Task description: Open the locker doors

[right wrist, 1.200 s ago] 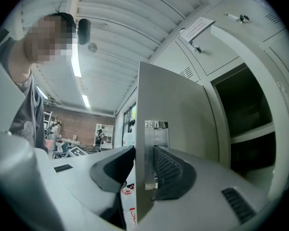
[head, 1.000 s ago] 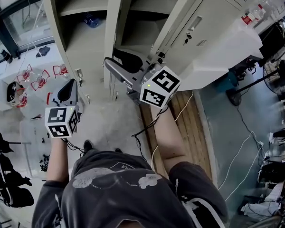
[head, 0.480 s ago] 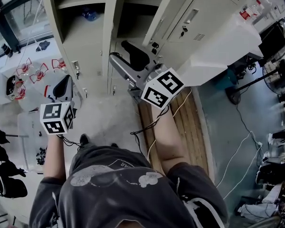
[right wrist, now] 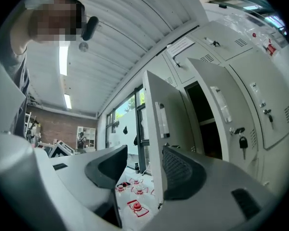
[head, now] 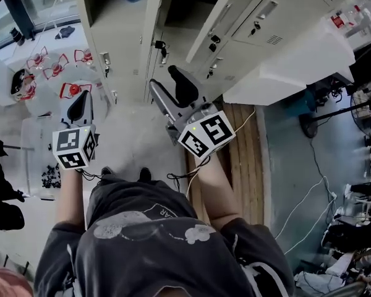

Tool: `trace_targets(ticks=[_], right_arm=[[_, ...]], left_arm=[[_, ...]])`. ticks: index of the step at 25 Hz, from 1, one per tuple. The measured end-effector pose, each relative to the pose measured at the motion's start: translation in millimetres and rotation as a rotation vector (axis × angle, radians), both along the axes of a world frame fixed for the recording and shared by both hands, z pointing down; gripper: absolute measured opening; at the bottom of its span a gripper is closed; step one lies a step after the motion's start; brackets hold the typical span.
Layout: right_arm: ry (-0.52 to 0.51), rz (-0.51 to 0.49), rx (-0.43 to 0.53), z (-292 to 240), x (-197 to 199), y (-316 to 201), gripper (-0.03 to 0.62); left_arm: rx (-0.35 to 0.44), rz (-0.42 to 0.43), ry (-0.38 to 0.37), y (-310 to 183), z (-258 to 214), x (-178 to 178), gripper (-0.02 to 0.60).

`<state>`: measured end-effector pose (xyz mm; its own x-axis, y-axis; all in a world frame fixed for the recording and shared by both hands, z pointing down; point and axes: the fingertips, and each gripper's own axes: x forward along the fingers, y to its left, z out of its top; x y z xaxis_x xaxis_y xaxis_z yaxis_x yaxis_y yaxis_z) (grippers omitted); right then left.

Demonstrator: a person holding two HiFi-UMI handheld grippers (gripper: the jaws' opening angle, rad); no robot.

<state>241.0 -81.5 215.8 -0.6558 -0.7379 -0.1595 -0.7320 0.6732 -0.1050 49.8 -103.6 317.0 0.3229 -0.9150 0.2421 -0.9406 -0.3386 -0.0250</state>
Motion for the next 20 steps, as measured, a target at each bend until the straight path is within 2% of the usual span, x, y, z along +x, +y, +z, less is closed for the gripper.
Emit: trace_targets(ticks=[5,13,20], right_arm=[[0.087,0.006,-0.011,32,-36,17,0.236],[0.1,0.073,-0.043,57,-116,24,0.236],[0.124,0.177,-0.082,101,-176,10,0.236]], left_arm=[[0.004,-0.005,0.011,5,13,-24,0.009],[0.004,0.037,-0.001,19,20,-90,0.009],[0.02,0.039,-0.013,24,41,-153,0.009]])
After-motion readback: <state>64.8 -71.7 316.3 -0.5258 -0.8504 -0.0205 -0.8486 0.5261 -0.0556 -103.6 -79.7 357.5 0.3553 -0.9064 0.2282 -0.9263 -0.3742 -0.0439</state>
